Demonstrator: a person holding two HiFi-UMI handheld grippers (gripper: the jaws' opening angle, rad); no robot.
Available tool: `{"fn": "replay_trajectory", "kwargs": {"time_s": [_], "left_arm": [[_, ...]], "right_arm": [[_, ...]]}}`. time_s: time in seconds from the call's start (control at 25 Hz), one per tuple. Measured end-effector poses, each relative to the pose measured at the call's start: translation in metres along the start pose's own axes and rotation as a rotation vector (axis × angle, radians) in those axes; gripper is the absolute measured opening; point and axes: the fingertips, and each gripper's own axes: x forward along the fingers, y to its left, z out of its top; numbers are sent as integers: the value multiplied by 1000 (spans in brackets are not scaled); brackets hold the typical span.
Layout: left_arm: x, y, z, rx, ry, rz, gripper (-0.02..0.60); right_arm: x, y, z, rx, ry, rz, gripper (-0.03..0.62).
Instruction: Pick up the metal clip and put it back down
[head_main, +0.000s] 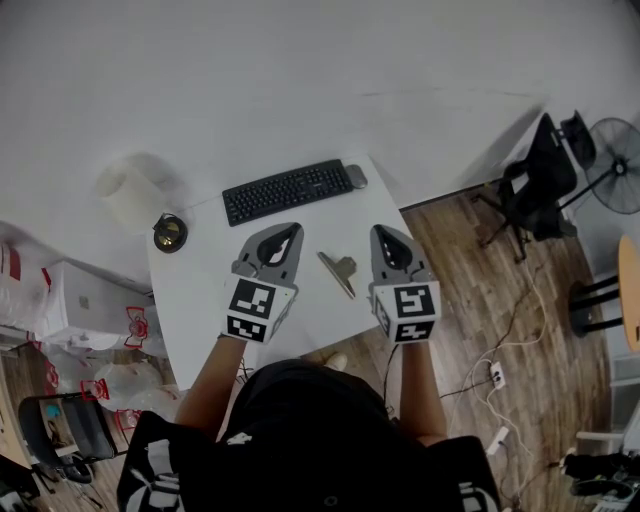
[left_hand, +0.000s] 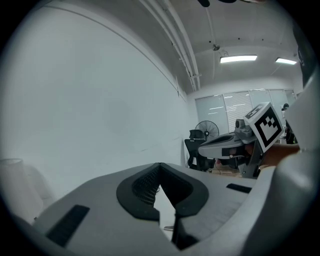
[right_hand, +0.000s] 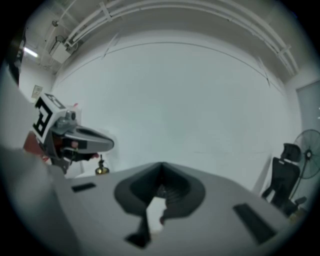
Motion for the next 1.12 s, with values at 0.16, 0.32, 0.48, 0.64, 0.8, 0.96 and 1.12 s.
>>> {"fn": "replay_trajectory", "kwargs": {"time_s": [0.16, 0.32, 0.48, 0.64, 0.8, 0.96, 1.12], "left_arm": [[0, 1, -4, -11, 1, 9, 21], [1, 1, -7, -16, 13, 5, 21], [1, 1, -8, -22, 28, 0, 21], [3, -1, -8, -23, 33, -6, 21], [5, -1, -9, -19, 30, -6, 21], [5, 1, -14, -23, 39, -6, 21], [3, 0, -14, -26, 51, -9, 21]], "right_arm": [[1, 1, -4, -9, 7, 5, 35], [3, -1, -7, -7, 18, 3, 35], [7, -2, -10, -7, 24, 6, 35], [10, -4, -10, -17, 22, 5, 35], [10, -4, -14, -15, 31, 7, 35], [12, -3, -15, -13, 33, 9, 35], [12, -2, -18, -12, 43, 10, 34]]}}
